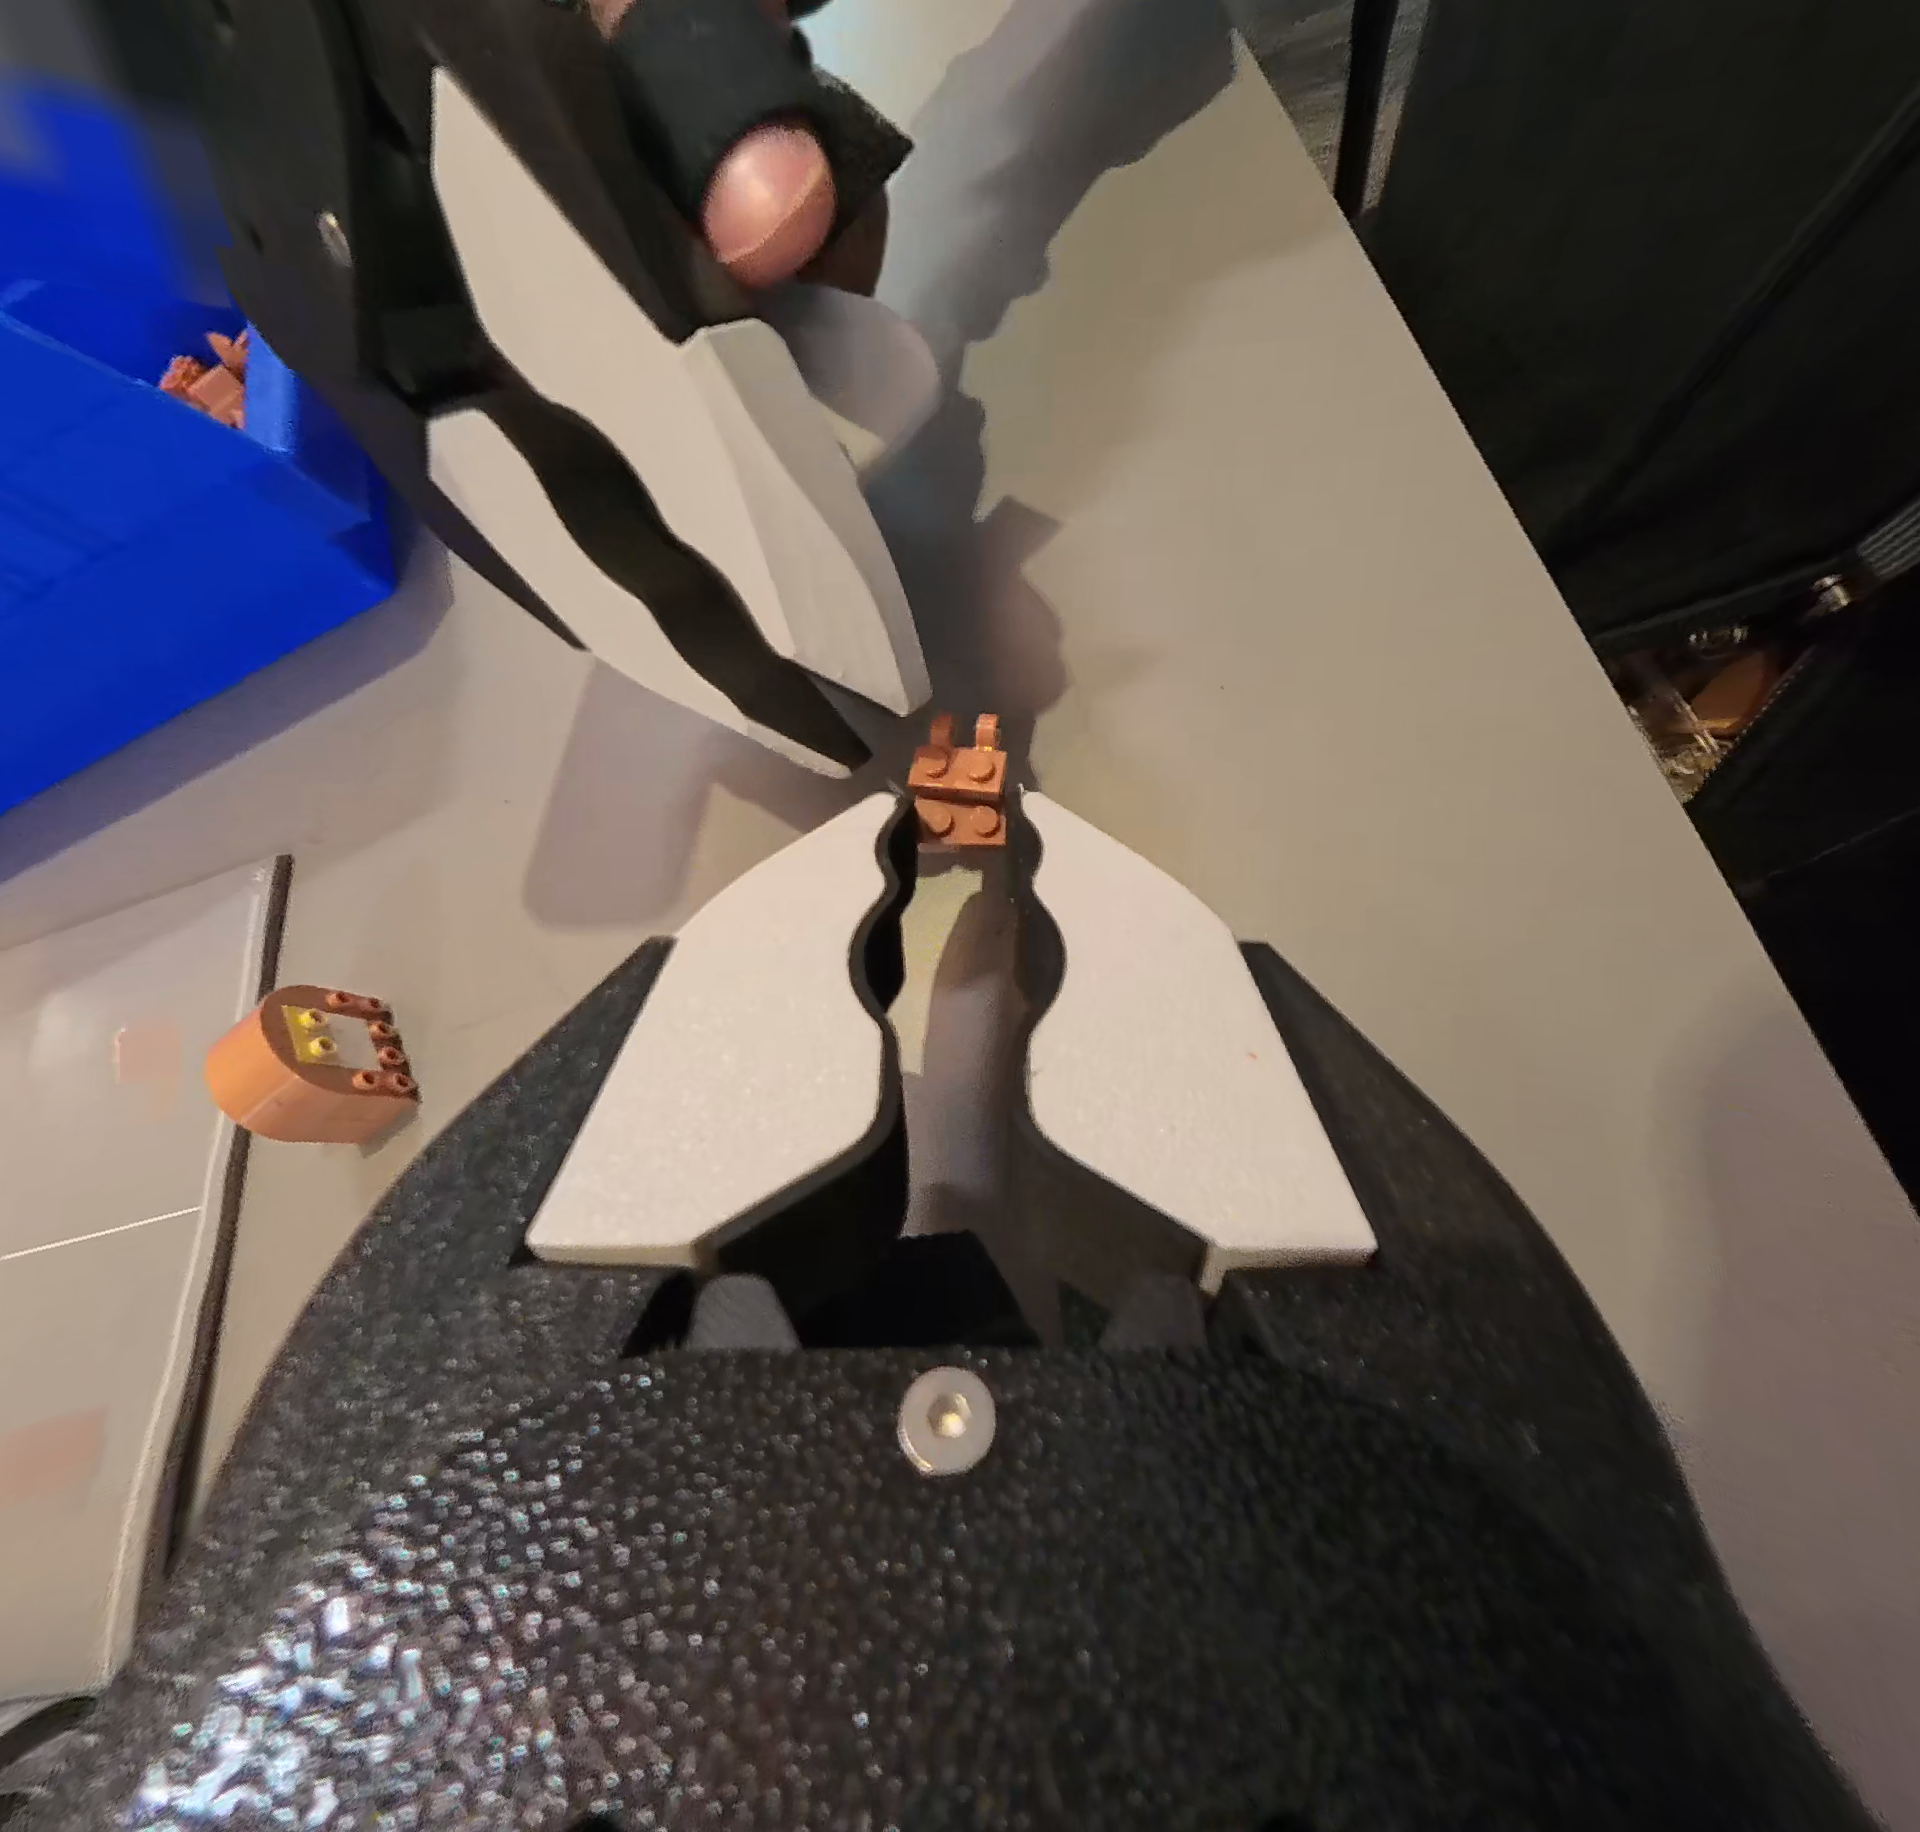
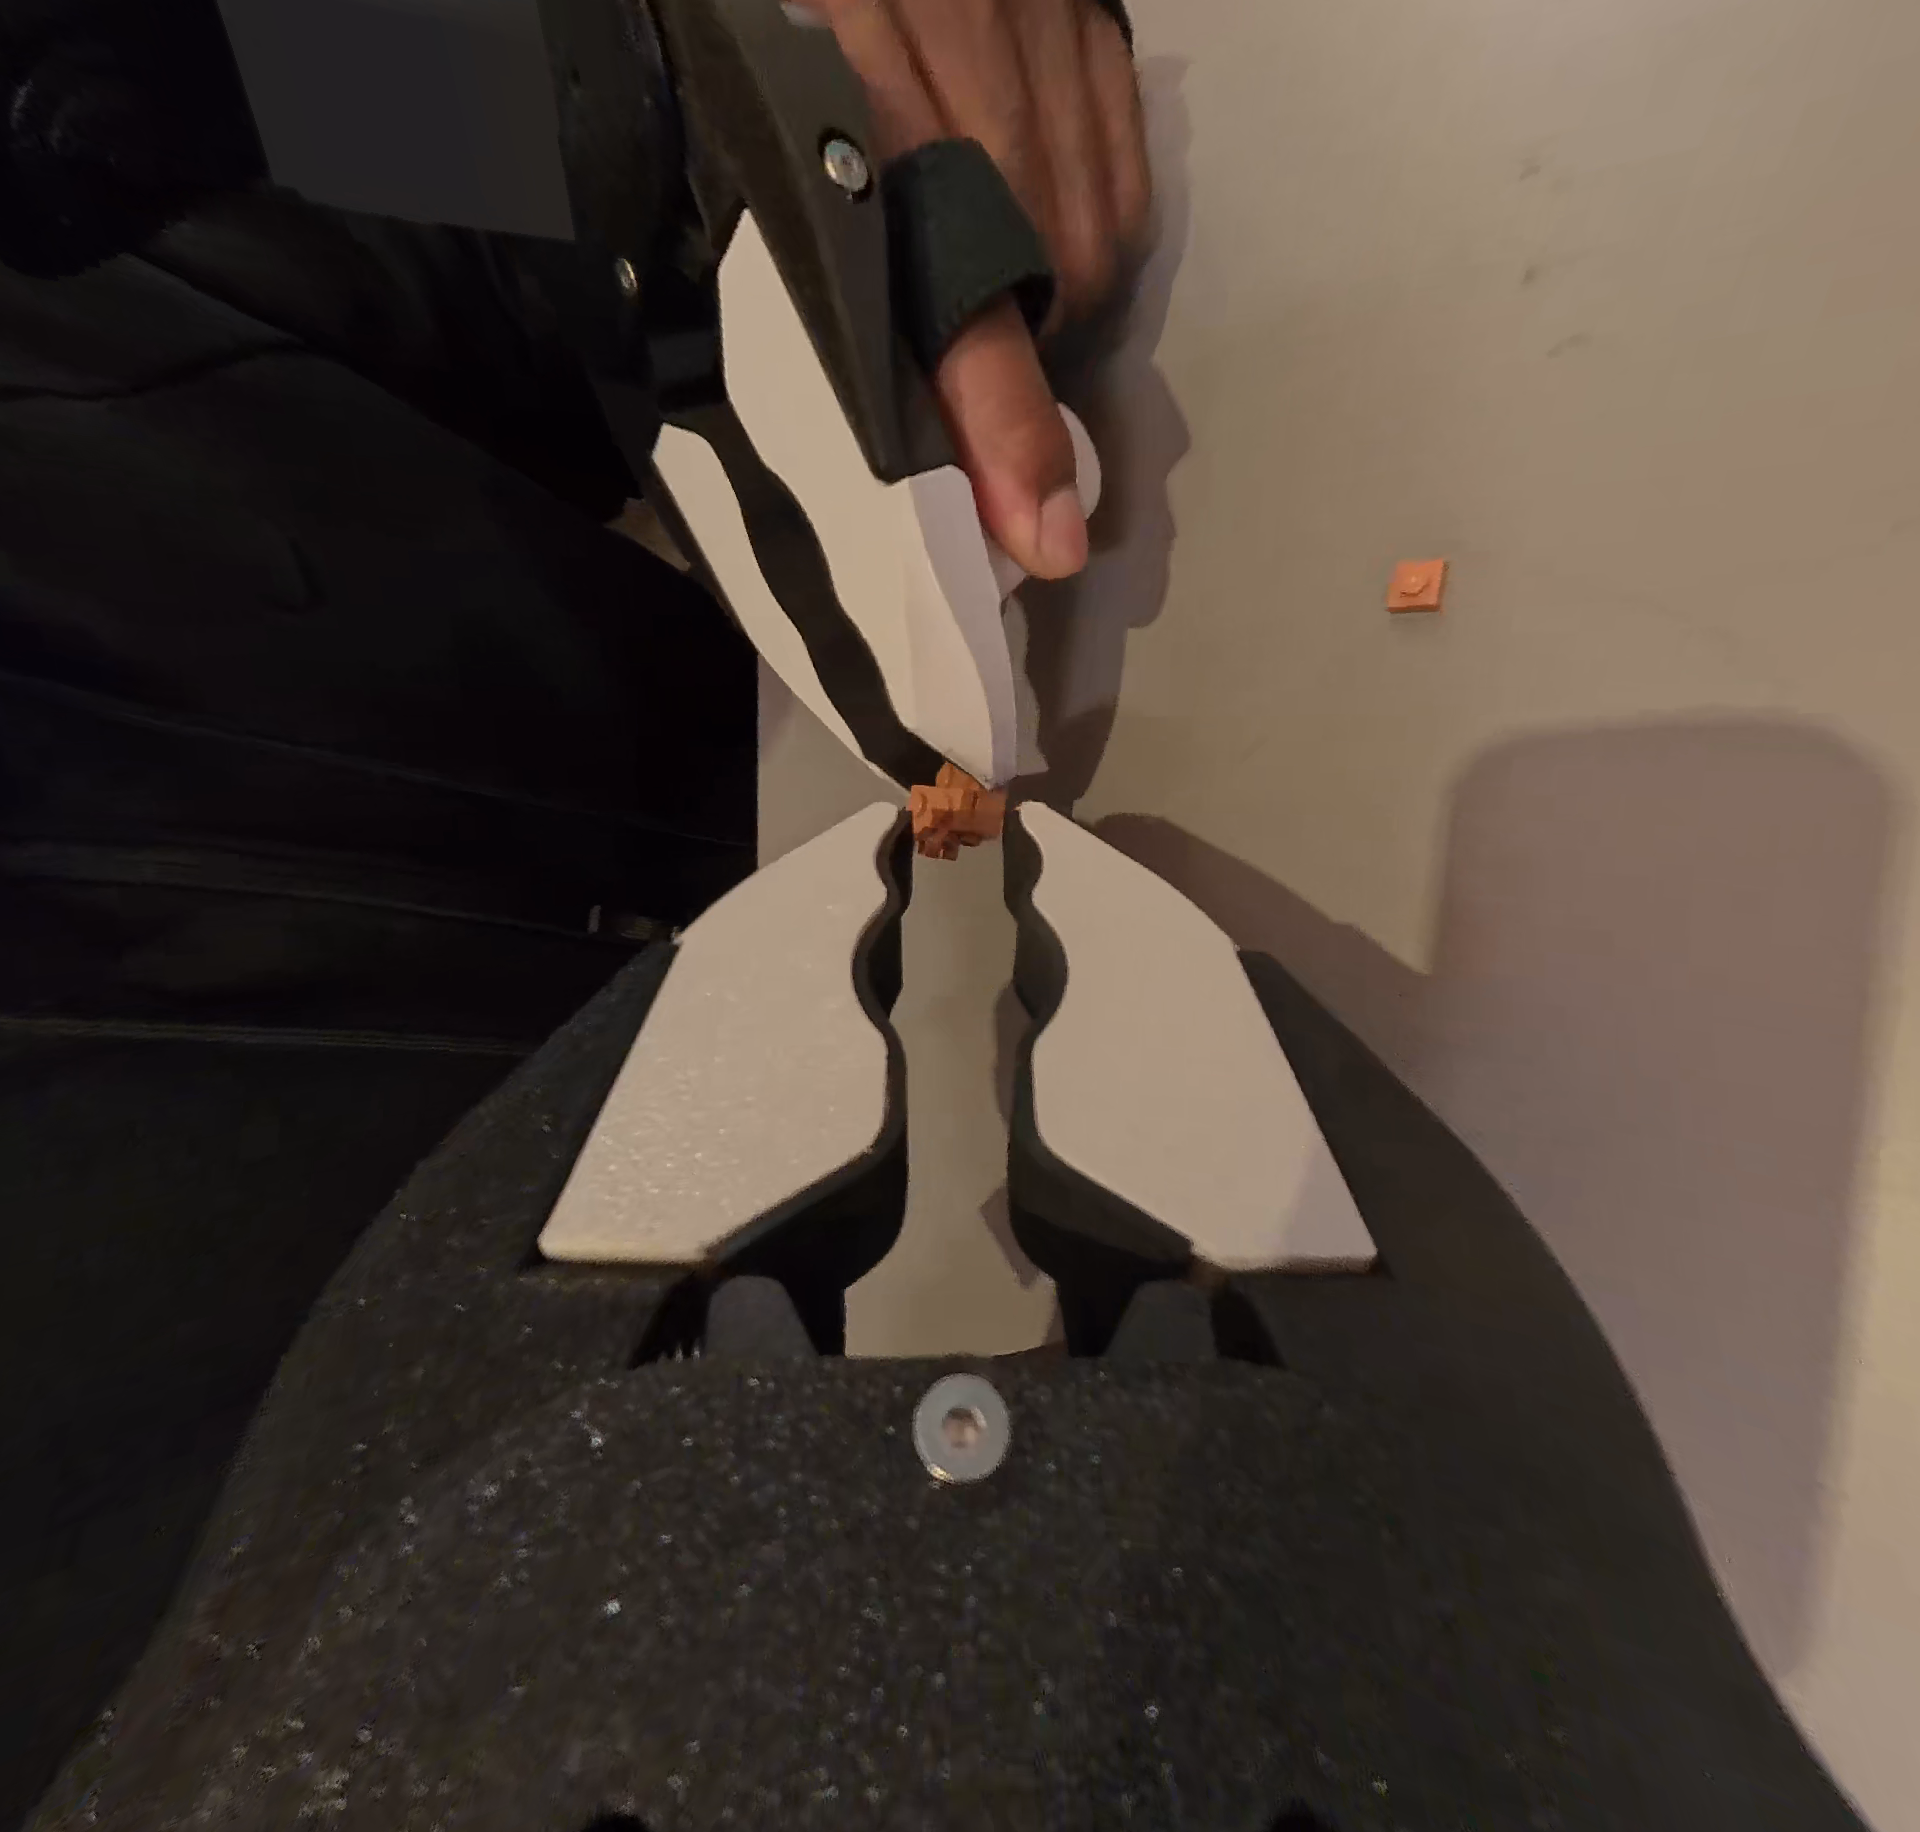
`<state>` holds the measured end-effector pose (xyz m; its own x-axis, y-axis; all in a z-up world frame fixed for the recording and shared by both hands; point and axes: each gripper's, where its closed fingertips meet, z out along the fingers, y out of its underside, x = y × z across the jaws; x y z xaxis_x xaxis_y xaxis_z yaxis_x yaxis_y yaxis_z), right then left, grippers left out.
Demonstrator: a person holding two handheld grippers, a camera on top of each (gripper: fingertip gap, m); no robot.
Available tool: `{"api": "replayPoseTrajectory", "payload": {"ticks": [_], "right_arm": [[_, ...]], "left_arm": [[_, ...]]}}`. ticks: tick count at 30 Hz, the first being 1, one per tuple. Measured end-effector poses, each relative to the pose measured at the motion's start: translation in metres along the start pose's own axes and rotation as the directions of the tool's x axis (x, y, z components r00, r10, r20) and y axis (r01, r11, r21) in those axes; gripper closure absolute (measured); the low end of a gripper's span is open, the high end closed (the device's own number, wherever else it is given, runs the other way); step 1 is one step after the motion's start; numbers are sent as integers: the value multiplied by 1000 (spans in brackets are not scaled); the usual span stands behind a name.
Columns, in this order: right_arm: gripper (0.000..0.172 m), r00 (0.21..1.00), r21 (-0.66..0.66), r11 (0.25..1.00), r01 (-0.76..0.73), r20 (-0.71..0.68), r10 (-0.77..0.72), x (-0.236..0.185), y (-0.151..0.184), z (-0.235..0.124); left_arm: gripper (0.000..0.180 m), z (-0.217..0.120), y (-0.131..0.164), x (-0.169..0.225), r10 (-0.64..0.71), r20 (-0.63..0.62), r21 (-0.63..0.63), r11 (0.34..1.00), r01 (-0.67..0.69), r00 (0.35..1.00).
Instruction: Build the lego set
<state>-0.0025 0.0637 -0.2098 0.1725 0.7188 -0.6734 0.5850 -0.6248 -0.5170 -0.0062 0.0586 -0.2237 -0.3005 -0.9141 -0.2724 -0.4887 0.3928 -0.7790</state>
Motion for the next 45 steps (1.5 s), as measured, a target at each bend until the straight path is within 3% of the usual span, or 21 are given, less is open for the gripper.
{"api": "replayPoseTrajectory", "payload": {"ticks": [7,30,40,45], "right_arm": [[153,994,-11,999,-42,99,43,-7,1,3],[158,988,-132,990,-52,137,70,-7,13,21],[159,999,-38,998,46,13,-46,0,8,21],[159,989,92,987,130,-79,-122,4,-5,12]], "left_arm": [[165,-1,-2,3,44,-4,1,999,-44,999],[165,0,0,12,173,-21,-42,984,-174,985],[164,-3,5,5,208,1,-80,975,-207,978],[159,-12,7,-7,148,68,-64,988,-144,987]]}}
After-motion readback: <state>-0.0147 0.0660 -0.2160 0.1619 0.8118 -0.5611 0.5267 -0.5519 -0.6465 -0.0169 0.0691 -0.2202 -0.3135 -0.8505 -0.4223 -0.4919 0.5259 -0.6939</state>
